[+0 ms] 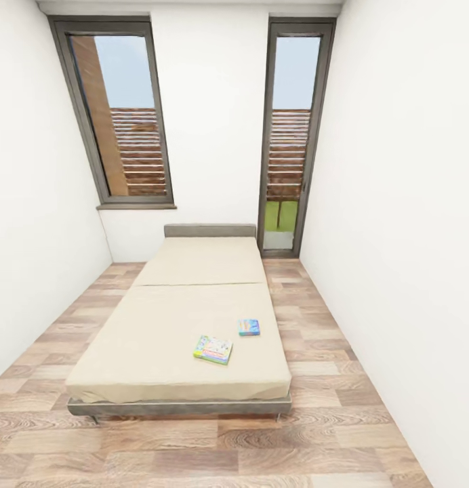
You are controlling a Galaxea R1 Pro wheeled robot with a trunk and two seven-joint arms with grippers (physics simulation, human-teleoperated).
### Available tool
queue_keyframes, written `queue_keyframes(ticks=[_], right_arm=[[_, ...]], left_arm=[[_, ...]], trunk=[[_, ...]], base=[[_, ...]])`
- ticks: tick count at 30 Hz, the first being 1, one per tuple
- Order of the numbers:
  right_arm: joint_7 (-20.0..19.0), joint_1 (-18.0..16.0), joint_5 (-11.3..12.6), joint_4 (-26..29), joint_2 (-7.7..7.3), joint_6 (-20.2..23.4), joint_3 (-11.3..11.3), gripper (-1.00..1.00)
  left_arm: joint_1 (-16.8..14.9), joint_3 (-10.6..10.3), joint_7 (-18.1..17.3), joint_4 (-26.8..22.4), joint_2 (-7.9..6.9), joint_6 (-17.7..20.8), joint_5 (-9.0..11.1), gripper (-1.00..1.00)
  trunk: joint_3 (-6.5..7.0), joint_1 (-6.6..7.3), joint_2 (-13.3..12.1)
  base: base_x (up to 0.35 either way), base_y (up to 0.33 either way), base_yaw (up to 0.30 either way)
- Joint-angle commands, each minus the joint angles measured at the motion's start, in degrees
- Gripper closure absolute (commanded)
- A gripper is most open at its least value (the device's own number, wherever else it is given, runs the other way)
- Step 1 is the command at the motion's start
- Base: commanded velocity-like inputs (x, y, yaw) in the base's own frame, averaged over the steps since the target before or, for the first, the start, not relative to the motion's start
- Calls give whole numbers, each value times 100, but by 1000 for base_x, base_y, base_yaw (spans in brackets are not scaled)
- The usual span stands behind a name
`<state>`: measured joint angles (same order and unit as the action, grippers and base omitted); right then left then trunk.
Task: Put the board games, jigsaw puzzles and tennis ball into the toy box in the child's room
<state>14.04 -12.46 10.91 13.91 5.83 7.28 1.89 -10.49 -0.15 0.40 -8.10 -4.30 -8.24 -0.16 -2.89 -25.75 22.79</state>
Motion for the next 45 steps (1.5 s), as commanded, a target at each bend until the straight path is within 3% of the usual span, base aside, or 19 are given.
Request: queue_keyframes(ticks=[1, 8, 12, 24, 36, 45], right_arm=[[19, 7, 16, 15, 1, 10, 17, -100], [12, 42, 16, -134, -41, -348, 20, -100], [8, 47, 12, -171, 66, -474, 6, -100], [20, 42, 26, -110, 71, -666, -8, -100], [46, 42, 107, -100, 92, -638, 4, -100], [46, 42, 111, -99, 94, -636, 3, -100]], left_arm=[[-5, -2, 4, 7, 0, -20, -2, -100], [-5, -2, 4, 10, 0, -20, -8, -100], [-5, -4, -5, 84, 69, -23, -19, -100], [-5, -3, -5, 89, 87, -26, -19, -100], [-5, -14, -5, 89, 87, -29, -22, -100], [-5, -27, -5, 89, 87, -29, -28, -100]], trunk=[[-15, -3, 13], [-22, -3, 13], [-22, -3, 13], [-22, -3, 13], [-22, -3, 13], [-36, -3, 13]], base=[[0, 0, 36], [0, 0, 14], [0, 0, 0], [1, 0, 0], [147, 0, -17], [12, -56, -225]])
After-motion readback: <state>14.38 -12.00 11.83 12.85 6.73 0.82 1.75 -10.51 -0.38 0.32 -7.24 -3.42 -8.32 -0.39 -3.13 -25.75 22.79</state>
